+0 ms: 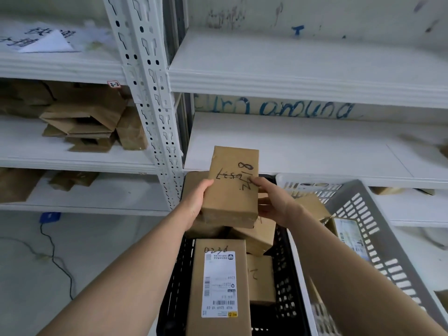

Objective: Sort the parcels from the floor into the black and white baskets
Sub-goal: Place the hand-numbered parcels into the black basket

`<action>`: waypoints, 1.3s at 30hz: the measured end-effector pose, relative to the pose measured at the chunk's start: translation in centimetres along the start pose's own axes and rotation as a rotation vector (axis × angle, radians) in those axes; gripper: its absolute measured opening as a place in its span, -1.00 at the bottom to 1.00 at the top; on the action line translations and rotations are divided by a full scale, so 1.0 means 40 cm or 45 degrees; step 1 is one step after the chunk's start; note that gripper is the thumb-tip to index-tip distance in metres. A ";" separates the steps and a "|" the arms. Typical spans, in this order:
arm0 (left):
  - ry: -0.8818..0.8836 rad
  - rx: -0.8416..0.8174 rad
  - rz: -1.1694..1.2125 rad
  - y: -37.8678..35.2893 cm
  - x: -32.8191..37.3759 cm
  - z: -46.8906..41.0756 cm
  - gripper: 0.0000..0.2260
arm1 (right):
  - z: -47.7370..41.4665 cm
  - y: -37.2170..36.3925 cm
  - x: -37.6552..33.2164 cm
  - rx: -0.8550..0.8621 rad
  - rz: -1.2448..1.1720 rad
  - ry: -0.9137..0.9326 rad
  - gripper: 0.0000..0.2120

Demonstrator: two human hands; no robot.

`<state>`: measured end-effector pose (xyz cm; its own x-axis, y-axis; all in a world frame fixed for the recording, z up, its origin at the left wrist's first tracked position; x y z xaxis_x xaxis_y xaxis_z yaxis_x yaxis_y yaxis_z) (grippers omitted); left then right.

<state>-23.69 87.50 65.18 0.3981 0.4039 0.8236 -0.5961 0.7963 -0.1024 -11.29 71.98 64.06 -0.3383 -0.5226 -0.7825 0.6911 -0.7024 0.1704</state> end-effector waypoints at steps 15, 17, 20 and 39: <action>0.004 0.066 -0.271 -0.257 -0.276 0.246 -0.74 | 0.271 0.232 0.325 -0.089 0.026 -0.209 -0.45; -0.002 0.091 -0.330 -0.262 -0.307 0.255 -0.75 | 0.278 0.228 0.361 -0.089 0.017 -0.228 -0.44; -0.103 0.167 -0.407 -0.253 -0.336 0.269 -0.76 | 0.284 0.225 0.391 -0.138 0.023 -0.263 -0.45; -0.002 0.334 -0.797 -0.133 -0.382 0.226 -0.45 | 0.205 0.095 0.461 0.111 -0.023 -0.274 -0.74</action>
<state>-32.92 73.02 58.20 0.7222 -0.0988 0.6846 -0.4030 0.7443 0.5325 -20.15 55.70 55.18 -0.4852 -0.5940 -0.6416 0.6291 -0.7468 0.2157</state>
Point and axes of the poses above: each hand's wrist, its own z-axis away from the middle knuckle, its own y-axis out of the back of the hand, x = y × z, the point moved 2 cm from there along -z, towards the middle knuckle, and after that the axes turned 12 degrees about z, right-handed, at the moved point
